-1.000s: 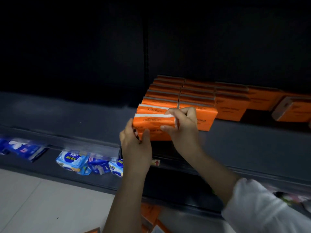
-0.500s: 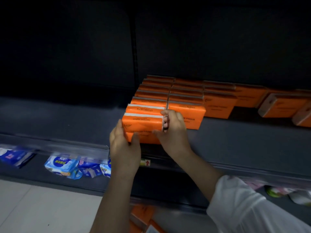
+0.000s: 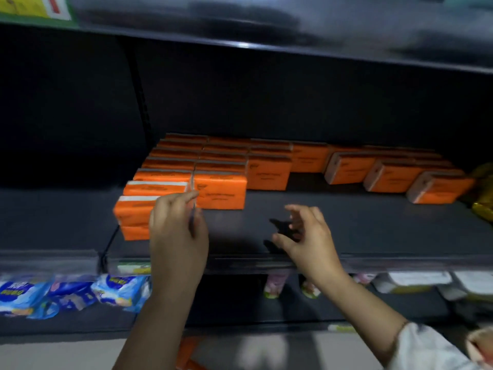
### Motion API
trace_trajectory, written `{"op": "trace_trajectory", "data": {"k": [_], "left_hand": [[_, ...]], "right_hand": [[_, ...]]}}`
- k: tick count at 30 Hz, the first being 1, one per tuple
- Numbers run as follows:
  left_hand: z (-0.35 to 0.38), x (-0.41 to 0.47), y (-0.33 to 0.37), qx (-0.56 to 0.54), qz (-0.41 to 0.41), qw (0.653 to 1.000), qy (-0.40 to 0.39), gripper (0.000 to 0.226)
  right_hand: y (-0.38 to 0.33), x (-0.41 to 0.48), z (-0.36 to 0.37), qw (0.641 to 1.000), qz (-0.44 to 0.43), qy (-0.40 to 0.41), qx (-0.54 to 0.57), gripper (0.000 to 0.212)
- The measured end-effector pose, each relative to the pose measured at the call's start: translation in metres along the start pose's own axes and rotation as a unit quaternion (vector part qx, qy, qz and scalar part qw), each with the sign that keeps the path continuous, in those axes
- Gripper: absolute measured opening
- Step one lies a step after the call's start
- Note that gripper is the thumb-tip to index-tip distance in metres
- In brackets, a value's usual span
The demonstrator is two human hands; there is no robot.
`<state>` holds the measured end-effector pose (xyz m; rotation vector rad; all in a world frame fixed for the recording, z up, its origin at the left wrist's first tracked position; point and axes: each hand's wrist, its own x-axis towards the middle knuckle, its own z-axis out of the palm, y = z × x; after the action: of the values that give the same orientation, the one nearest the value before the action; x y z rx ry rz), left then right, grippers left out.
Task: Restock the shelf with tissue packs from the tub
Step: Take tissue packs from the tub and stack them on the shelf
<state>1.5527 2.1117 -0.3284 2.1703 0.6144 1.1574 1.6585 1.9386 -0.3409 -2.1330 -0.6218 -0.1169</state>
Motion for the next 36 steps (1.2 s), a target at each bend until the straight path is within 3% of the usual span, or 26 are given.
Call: {"op": "trace_trajectory", "data": {"k": [6, 11, 15, 25, 33, 36], "left_hand": [[0.049, -0.039, 0.072, -0.061, 0.089, 0.977, -0.183, 0.032], [0.087, -0.088, 0.127, -0.087, 0.191, 0.905, -0.370, 0.034], [0.116, -0.121, 0.150, -0.047, 0.242, 0.851, -0.464, 0.028], [0.168, -0.171, 0.189, -0.022, 0.293, 0.796, -0.530, 0.032], [0.199, -0.206, 0.208, -0.020, 0.308, 0.754, -0.580, 0.027], [0.208, -0.216, 0.212, -0.011, 0.312, 0.748, -0.586, 0.030]], "right_hand": [[0.060, -0.042, -0.086, 0.994, 0.051, 0.014, -0.098, 0.044], [0.120, -0.087, -0.155, 0.977, 0.139, 0.033, -0.161, 0.039], [0.162, -0.122, -0.201, 0.958, 0.207, 0.049, -0.193, 0.043], [0.234, -0.182, -0.246, 0.932, 0.305, 0.133, -0.144, 0.042], [0.294, -0.212, -0.285, 0.867, 0.440, 0.204, -0.120, 0.052], [0.307, -0.219, -0.300, 0.825, 0.457, 0.292, -0.158, 0.056]]}}
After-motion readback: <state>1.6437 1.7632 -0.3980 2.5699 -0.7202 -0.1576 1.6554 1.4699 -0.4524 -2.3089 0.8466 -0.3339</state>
